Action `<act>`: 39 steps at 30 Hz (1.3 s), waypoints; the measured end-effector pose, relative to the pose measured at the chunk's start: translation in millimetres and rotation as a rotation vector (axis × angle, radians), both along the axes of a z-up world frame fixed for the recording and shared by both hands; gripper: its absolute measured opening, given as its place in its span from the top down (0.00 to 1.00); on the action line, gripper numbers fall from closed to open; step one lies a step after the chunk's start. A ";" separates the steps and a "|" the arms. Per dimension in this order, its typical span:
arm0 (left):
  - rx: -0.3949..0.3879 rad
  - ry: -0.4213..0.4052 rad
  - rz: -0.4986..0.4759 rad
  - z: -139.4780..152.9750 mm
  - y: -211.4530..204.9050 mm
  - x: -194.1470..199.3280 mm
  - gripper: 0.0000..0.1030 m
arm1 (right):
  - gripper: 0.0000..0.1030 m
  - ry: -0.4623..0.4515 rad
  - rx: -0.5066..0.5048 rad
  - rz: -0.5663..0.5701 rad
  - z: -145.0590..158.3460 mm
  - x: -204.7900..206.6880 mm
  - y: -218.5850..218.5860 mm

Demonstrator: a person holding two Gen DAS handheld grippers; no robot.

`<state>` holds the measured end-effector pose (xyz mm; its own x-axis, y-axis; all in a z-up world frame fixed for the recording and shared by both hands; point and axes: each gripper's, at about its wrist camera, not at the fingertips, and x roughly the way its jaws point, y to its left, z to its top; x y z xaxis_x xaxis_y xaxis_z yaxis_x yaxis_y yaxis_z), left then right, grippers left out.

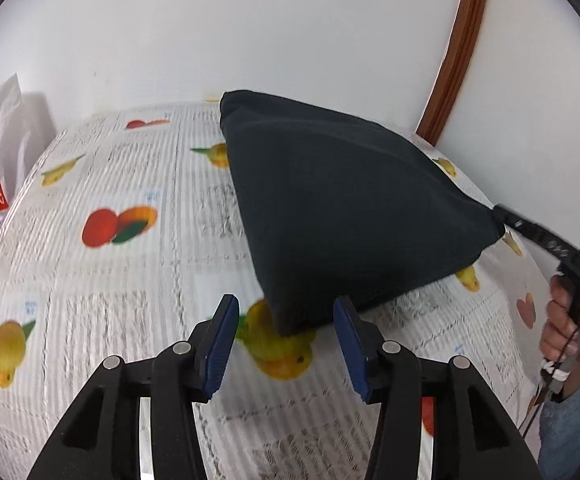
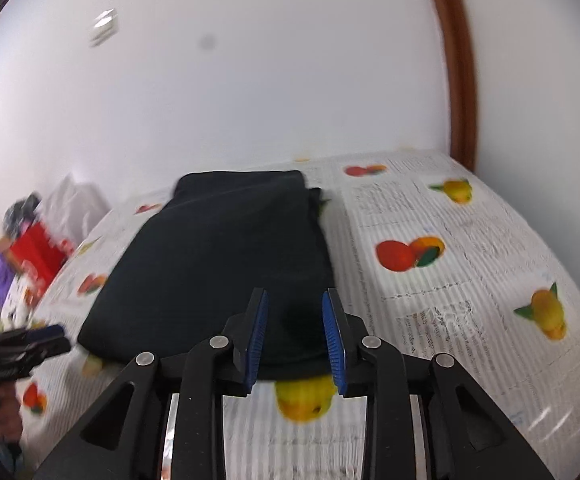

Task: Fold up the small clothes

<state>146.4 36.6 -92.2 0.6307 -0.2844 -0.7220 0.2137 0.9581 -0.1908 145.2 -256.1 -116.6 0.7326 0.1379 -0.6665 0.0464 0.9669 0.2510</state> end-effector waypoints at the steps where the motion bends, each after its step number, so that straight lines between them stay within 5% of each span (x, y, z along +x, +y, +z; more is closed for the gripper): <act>1: 0.001 0.000 0.001 0.1 -1.0 3.0 0.55 | 0.72 0.024 0.008 -0.019 -6.6 3.1 -3.6; 14: 0.052 0.056 0.045 -8.2 -9.9 8.3 0.54 | 0.70 0.124 -0.043 -0.073 -4.9 -17.6 2.8; 18: 0.051 0.019 0.067 6.2 -9.2 -9.1 0.44 | 0.64 0.133 -0.105 -0.060 11.7 -24.4 21.8; 25: 0.058 -0.057 0.112 41.5 -9.1 -47.8 0.31 | 0.51 0.086 -0.177 -0.064 55.5 -62.7 48.3; 30: 0.090 -0.113 0.139 65.8 -13.6 -83.5 0.19 | 0.16 0.013 -0.206 -0.096 85.7 -106.1 61.0; 39: 0.110 -0.170 0.142 92.1 -20.1 -143.8 0.12 | 0.04 -0.003 -0.262 -0.134 118.8 -174.4 63.8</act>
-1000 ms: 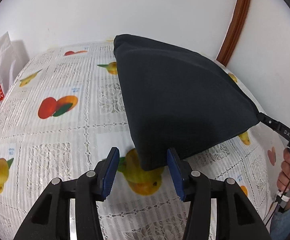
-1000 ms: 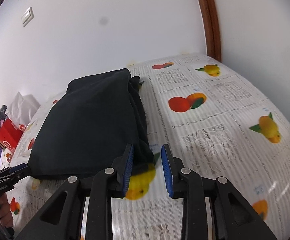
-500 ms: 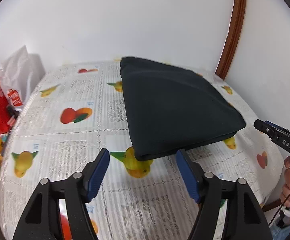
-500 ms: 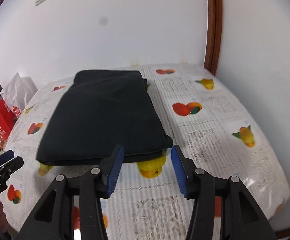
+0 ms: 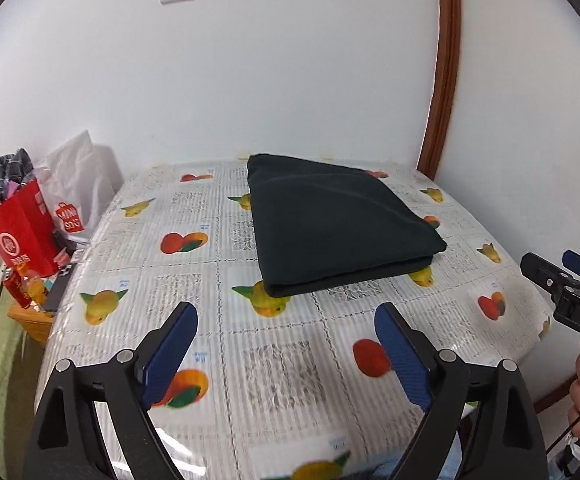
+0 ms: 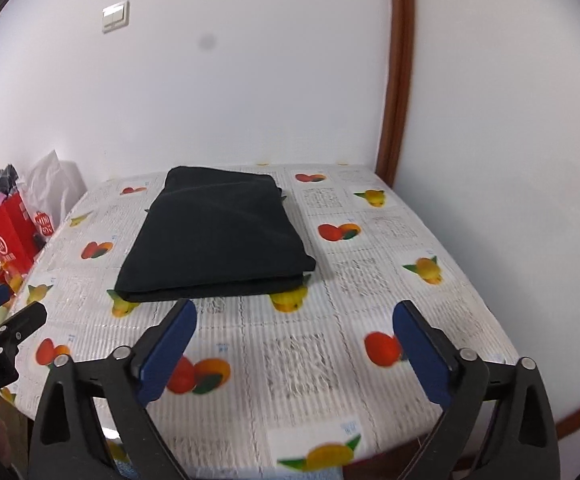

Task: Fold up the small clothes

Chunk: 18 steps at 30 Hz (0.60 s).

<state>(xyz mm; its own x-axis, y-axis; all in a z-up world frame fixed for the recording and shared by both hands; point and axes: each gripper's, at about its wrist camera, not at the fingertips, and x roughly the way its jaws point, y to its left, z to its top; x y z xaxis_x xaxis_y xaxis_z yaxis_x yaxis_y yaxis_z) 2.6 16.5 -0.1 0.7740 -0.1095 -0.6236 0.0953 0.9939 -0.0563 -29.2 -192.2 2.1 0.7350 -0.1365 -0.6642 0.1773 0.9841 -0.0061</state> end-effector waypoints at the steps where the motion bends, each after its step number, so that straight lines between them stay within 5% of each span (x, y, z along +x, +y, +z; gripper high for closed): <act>1: 0.004 -0.005 0.001 2.9 -1.1 -6.4 0.11 | 0.03 -0.004 -0.003 0.000 3.1 -7.3 0.0; 18: 0.028 -0.078 0.024 22.6 -10.9 -53.0 0.08 | 0.01 -0.027 -0.044 -0.026 15.7 -51.2 0.1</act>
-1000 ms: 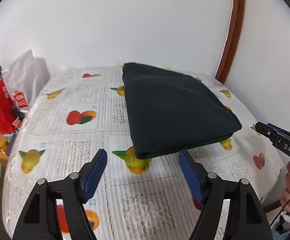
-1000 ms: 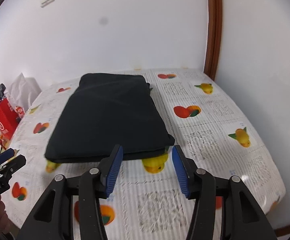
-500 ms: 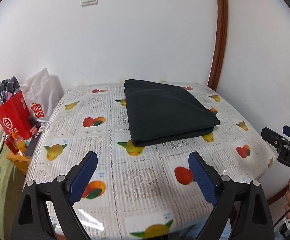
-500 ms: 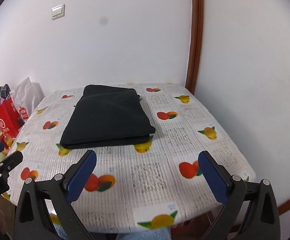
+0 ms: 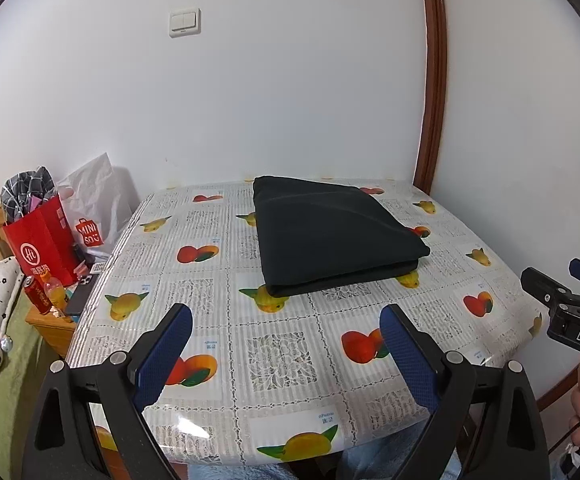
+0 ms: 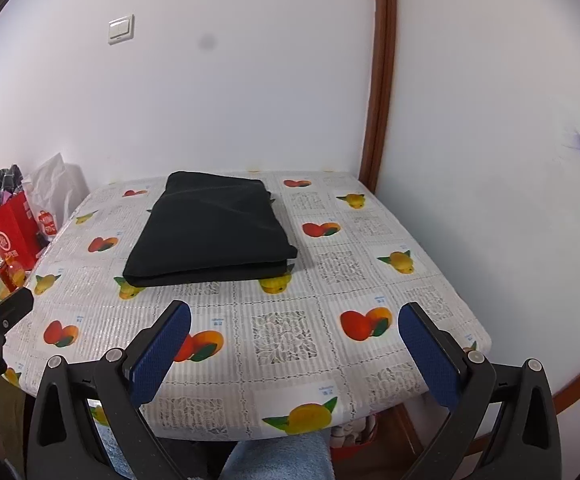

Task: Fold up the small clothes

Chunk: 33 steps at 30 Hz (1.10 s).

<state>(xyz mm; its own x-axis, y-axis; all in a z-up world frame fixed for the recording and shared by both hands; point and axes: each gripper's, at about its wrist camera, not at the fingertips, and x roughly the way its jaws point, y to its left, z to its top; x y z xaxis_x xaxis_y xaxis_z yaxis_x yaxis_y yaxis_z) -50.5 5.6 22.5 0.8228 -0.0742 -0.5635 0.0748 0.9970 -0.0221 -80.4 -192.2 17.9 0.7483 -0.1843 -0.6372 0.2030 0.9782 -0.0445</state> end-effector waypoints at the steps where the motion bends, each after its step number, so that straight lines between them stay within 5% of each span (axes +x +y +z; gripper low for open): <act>1: -0.001 0.000 0.002 -0.2 0.1 -0.2 0.08 | 0.01 0.000 0.001 -0.001 0.1 -0.4 -0.7; 33: -0.004 0.003 0.004 -1.5 -6.7 -5.4 0.08 | 0.01 -0.016 0.006 -0.018 2.9 -10.0 -9.5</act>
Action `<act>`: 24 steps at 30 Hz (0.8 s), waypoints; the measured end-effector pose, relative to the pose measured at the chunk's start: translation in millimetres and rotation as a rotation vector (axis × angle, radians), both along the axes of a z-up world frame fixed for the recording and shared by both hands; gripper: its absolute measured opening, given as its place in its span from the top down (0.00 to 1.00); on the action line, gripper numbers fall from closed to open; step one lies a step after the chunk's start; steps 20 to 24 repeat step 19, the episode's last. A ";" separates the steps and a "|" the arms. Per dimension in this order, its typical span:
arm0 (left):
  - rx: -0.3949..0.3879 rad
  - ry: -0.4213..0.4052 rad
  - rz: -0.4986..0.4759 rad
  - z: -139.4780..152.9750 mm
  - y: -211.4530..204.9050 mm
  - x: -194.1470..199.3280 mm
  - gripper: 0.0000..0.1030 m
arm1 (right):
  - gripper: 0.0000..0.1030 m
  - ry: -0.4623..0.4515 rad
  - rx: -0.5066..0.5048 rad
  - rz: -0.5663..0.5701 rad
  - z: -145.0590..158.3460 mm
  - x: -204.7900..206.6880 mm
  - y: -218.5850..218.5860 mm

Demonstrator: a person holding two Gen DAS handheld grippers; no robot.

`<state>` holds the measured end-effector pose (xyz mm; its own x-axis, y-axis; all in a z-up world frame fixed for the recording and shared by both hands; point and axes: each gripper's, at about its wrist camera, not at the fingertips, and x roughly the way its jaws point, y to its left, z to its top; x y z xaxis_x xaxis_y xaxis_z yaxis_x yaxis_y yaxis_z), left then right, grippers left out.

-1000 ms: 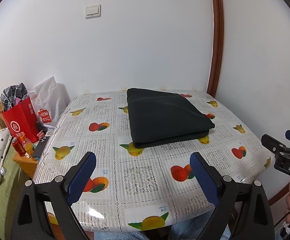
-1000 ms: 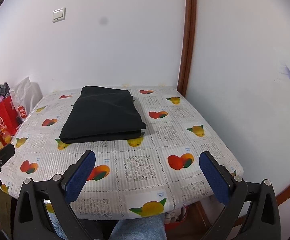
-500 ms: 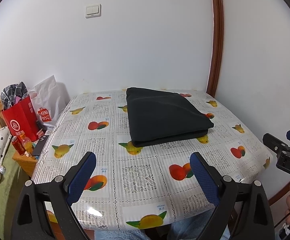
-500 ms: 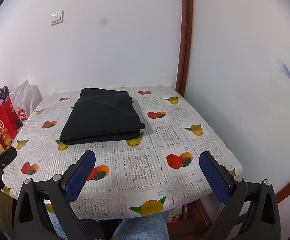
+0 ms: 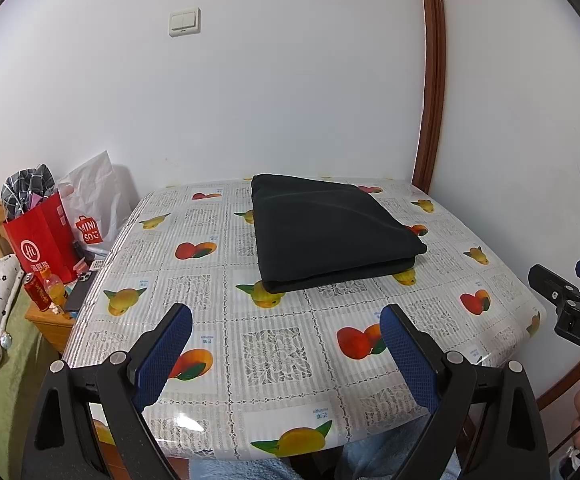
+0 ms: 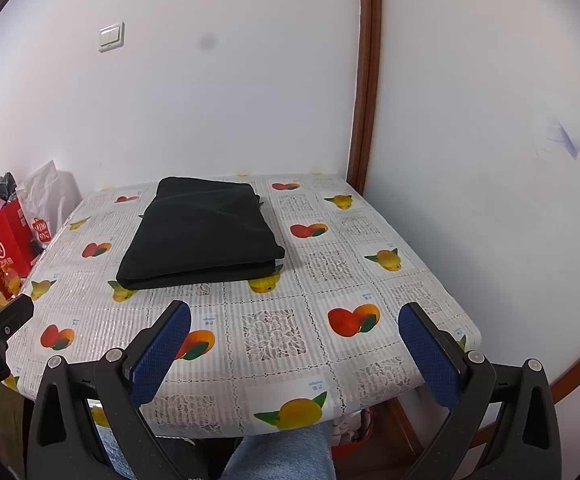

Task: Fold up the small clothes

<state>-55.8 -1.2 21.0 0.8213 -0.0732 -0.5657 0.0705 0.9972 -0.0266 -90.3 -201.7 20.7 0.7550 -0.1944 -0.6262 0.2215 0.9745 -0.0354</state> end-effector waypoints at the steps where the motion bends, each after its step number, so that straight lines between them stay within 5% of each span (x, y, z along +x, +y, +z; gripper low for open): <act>1: 0.000 0.000 -0.001 0.0 0.2 0.1 0.08 | 0.01 0.001 0.000 0.000 0.0 0.0 0.3; 24: -0.006 0.003 -0.002 -0.1 1.7 -0.3 0.08 | 0.01 0.000 -0.004 0.009 0.2 0.2 1.9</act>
